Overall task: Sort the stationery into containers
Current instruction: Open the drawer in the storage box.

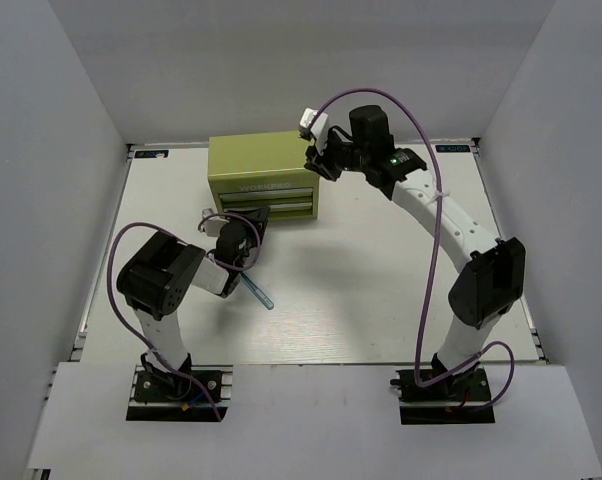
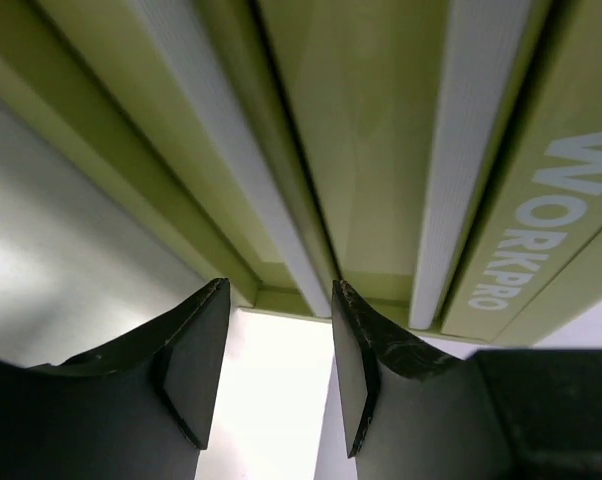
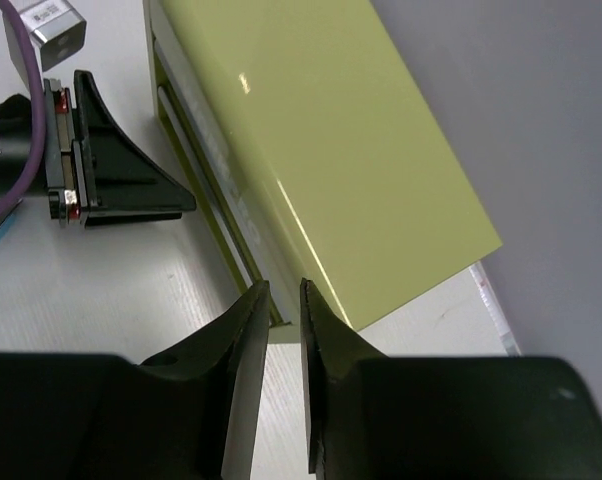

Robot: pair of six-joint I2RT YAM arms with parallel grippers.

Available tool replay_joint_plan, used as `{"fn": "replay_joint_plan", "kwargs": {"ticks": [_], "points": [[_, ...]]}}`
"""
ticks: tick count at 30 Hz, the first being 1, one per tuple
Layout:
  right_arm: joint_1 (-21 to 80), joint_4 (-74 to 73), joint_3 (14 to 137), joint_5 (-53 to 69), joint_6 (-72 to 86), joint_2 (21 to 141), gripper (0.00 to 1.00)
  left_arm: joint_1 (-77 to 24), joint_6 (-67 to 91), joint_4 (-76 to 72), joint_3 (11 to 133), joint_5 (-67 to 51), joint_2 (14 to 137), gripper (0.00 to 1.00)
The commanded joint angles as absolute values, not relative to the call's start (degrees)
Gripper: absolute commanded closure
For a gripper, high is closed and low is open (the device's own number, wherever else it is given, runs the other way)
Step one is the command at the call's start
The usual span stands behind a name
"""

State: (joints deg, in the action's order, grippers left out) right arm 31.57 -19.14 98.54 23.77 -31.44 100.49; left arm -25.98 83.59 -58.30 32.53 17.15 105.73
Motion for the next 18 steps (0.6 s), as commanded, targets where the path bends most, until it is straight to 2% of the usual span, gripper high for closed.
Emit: {"fn": "replay_joint_plan", "kwargs": {"ticks": [1,18], "points": [[31.55,-17.40,103.00,24.78,-30.15,102.21,0.75,-25.31,83.76,-62.13,34.89,17.05,106.34,0.45],[31.81,-20.13,107.32,25.40,-31.82,107.84,0.68,-23.73,83.76,-63.98,39.19,17.05,112.59,0.46]]}}
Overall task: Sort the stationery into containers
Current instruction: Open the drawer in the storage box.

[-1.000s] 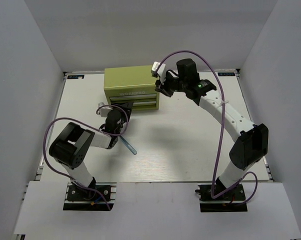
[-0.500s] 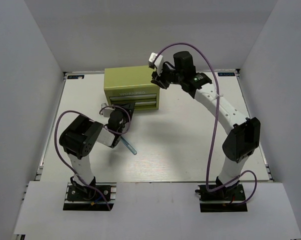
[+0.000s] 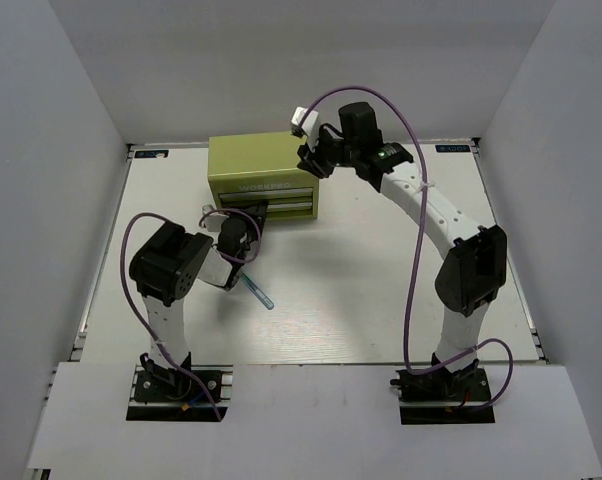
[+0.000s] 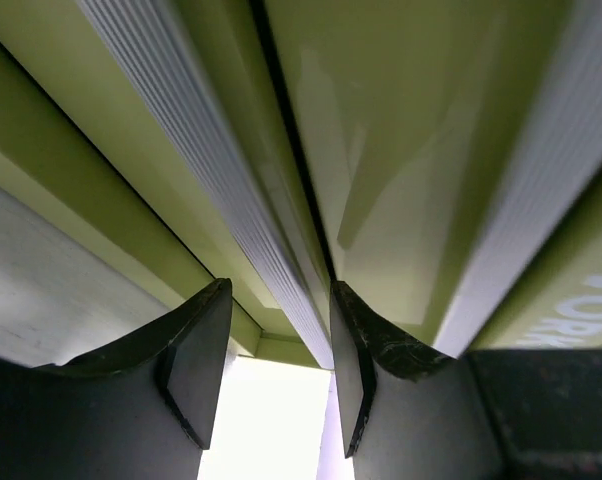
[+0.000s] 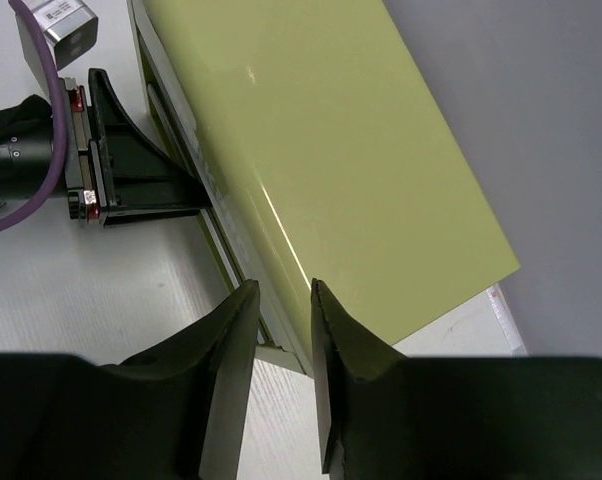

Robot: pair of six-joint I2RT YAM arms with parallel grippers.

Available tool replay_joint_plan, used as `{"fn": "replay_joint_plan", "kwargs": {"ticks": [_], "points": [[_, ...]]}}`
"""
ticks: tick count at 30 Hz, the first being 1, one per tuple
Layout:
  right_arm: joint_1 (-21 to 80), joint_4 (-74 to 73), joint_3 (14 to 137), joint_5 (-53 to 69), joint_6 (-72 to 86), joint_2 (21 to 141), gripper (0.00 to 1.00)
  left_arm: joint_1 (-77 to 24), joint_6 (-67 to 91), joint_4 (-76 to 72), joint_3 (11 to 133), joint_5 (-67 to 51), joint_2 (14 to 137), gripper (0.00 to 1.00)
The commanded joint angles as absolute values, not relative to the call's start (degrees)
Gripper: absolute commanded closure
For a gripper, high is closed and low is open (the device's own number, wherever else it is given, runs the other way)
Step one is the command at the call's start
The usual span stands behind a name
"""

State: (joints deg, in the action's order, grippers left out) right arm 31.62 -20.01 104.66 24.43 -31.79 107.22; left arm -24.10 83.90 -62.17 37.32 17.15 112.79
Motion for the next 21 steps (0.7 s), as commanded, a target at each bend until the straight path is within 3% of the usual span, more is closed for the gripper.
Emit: {"fn": "replay_joint_plan", "kwargs": {"ticks": [1,11,21], "points": [[31.73,-20.13,107.49,25.31,-31.90,108.36,0.66,-23.21,83.76,-63.98,39.20,17.05,113.11,0.46],[31.73,-20.04,108.37,24.70,-32.78,110.83,0.56,-22.68,84.29,-64.60,41.48,17.05,115.31,0.49],[31.82,-21.35,108.63,24.61,-33.84,112.15,0.53,-22.15,84.81,-67.76,42.01,16.52,118.21,0.64]]}}
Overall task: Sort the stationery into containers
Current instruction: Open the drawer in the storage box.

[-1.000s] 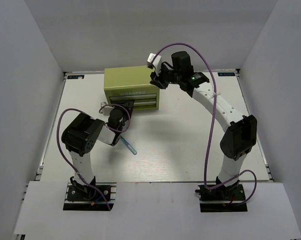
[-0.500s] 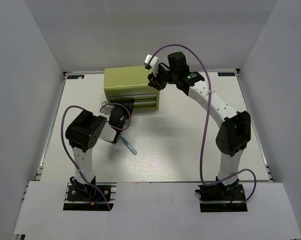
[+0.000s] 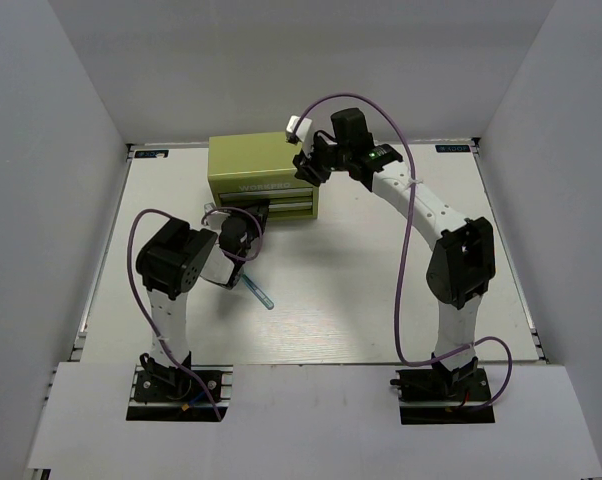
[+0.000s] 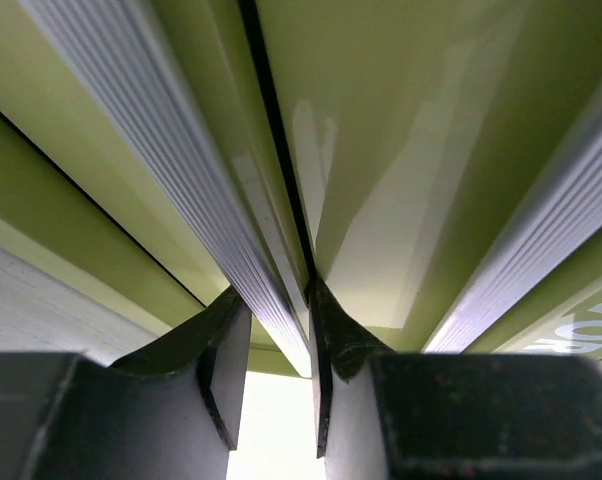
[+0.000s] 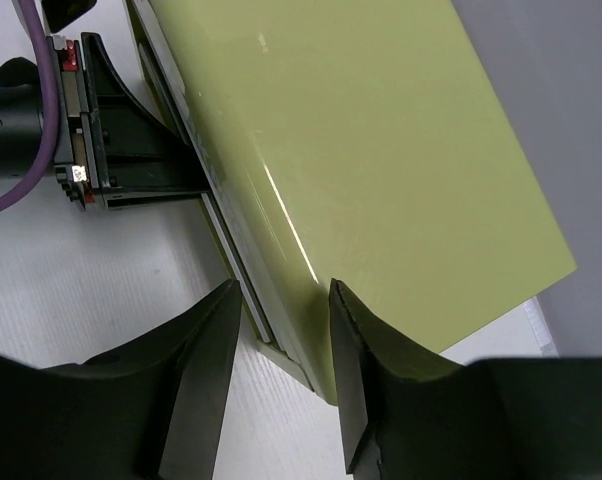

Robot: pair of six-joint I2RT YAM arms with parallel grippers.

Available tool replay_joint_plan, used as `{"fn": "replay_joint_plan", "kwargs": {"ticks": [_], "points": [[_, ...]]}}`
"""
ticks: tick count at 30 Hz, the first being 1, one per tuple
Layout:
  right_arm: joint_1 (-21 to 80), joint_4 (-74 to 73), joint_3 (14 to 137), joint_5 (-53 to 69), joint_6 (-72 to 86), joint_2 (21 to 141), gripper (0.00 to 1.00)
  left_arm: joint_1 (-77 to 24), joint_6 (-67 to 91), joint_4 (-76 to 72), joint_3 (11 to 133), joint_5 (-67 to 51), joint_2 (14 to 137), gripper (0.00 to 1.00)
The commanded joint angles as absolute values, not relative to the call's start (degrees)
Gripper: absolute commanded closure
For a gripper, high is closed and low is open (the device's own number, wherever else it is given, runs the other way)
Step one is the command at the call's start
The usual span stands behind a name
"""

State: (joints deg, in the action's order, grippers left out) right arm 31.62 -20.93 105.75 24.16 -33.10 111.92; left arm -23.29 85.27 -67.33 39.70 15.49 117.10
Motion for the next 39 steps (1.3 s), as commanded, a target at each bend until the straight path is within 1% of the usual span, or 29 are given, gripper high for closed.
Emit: {"fn": "replay_joint_plan", "kwargs": {"ticks": [1,3,5,8,11,13,16,17,21,22,24,26,28,32,39], "points": [[31.90,-21.53,108.63,24.78,-34.36,112.32,0.53,-22.15,84.81,-67.76,42.01,16.52,118.21,0.66],[31.99,-22.06,108.72,24.87,-34.72,112.41,0.51,-22.15,84.81,-68.37,42.01,16.52,118.74,0.71],[32.08,-22.76,108.98,25.13,-35.33,112.50,0.49,-22.15,84.81,-68.91,42.01,16.52,119.26,0.74],[32.08,-22.94,109.07,25.40,-35.77,112.41,0.43,-22.15,85.34,-69.61,42.01,16.52,119.27,0.80],[32.61,-22.94,109.16,24.00,-36.47,112.76,0.33,-22.15,85.34,-70.14,42.01,16.52,119.79,0.85],[32.61,-22.33,109.51,23.12,-36.65,113.38,0.29,-22.15,85.34,-70.14,41.48,16.00,119.79,0.92],[33.39,-22.59,110.82,18.91,-36.39,114.78,0.29,-22.15,85.34,-70.75,40.26,15.47,119.79,0.99],[33.75,-22.67,111.27,18.20,-36.39,115.22,0.29,-22.15,85.34,-70.75,40.25,15.47,119.79,1.00],[34.19,-23.73,112.41,14.86,-36.39,117.15,0.29,-22.15,85.34,-71.98,37.80,15.47,118.74,1.00],[34.36,-24.17,112.50,13.98,-36.56,117.42,0.31,-22.15,85.34,-71.98,37.79,15.47,118.13,1.00],[34.37,-24.26,112.59,12.32,-36.39,117.95,0.31,-22.67,85.34,-72.50,36.13,15.47,117.52,1.00],[34.63,-25.22,113.29,11.43,-36.13,118.82,0.34,-22.68,85.34,-72.51,35.34,15.47,116.99,1.00],[34.80,-25.75,114.69,10.20,-35.60,119.44,0.34,-23.20,85.34,-72.51,34.72,14.95,116.46,1.00],[34.98,-26.80,115.84,8.79,-35.42,120.32,0.35,-23.20,85.34,-74.52,32.79,14.41,115.22,1.00],[35.07,-28.30,116.98,7.73,-34.89,121.29,0.35,-23.73,84.81,-72.69,29.19,12.05,109.61,1.00]]}}
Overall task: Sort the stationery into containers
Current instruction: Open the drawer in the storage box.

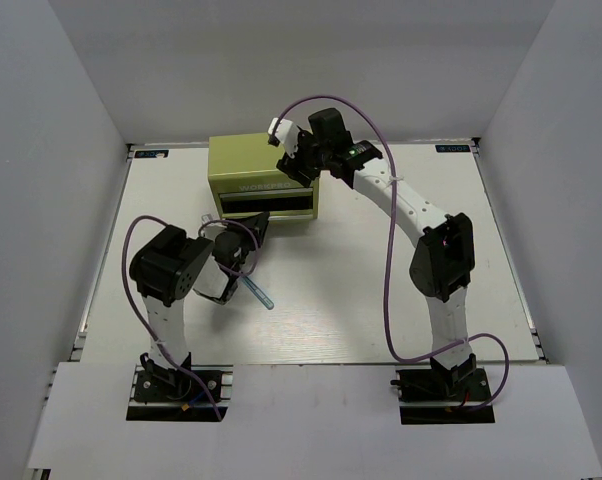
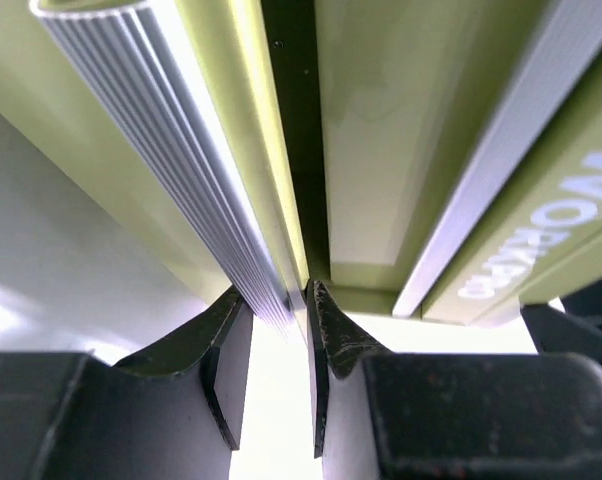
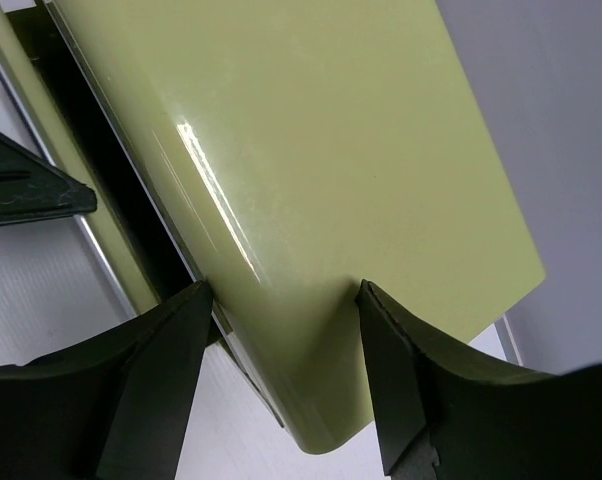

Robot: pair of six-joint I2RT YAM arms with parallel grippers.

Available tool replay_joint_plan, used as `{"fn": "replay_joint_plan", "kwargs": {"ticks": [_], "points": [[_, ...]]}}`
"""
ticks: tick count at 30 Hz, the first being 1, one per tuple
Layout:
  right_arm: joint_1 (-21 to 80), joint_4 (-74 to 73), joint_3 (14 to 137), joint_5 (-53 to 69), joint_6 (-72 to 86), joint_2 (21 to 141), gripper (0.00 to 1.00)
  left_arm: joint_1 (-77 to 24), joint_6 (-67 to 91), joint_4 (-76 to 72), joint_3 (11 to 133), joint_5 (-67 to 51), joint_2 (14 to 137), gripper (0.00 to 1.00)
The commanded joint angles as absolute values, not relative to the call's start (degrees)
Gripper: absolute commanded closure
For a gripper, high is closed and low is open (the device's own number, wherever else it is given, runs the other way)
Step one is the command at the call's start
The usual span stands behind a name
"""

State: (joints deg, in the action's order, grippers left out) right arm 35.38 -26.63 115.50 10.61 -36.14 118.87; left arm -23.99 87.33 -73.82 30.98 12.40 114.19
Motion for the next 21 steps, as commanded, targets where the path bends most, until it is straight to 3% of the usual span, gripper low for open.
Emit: {"fn": "replay_joint_plan", "kwargs": {"ticks": [1,5,9,13,14,21], "points": [[35.24,-28.39,117.16,7.65,-34.72,121.29,0.35,-24.25,84.81,-72.69,28.31,12.04,109.08,1.00],[35.16,-28.91,117.16,7.38,-34.54,121.29,0.35,-24.96,84.81,-70.76,26.19,11.51,106.18,1.00],[34.98,-29.79,116.81,8.26,-35.33,120.85,0.28,-25.49,84.20,-67.95,25.40,9.68,104.85,1.00],[35.07,-30.32,115.84,9.49,-35.60,118.05,0.14,-24.08,83.67,-66.10,26.89,5.45,104.33,0.70],[35.07,-30.50,115.32,9.67,-35.51,117.52,0.14,-24.08,83.15,-65.57,27.50,4.84,103.72,0.57],[34.72,-29.27,108.73,10.46,-35.42,108.90,0.10,-24.08,81.31,-58.72,28.65,3.78,98.53,0.26]]}}
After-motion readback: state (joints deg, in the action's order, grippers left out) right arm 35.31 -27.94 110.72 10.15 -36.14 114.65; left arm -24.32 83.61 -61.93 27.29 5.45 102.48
